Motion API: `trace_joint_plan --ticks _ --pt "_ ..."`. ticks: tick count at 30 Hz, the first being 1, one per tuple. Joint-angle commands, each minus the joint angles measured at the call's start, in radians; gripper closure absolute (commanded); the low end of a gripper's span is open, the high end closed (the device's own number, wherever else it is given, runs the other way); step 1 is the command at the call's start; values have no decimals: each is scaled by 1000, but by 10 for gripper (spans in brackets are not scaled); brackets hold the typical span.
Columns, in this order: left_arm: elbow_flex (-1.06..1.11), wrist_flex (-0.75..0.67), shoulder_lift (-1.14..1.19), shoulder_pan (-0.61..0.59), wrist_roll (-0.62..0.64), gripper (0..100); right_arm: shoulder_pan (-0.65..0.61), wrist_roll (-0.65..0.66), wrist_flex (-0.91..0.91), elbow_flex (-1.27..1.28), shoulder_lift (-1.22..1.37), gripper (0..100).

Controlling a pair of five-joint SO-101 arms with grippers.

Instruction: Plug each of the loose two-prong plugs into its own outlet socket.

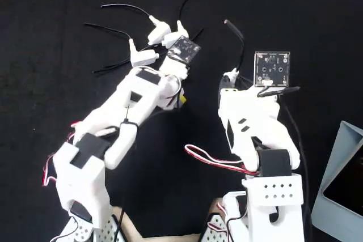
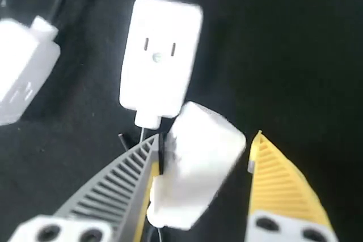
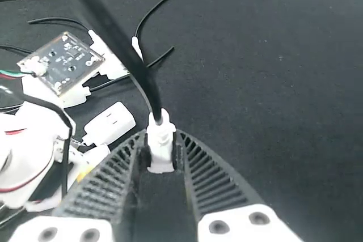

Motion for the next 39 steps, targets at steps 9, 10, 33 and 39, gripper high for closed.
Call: trace_joint_plan --ticks 9,10,33,39 --pt "-12 14 5 -24 -8 976 11 -3 -20 -38 -7 986" --pt "-12 40 5 -19 -8 970 11 -3 -20 -38 -7 986" --pt "364 224 -443 21 -6 880 12 -3 -18 -36 -7 986" --pt "355 219 -454 -70 -8 744 11 -3 -23 -24 -7 986"
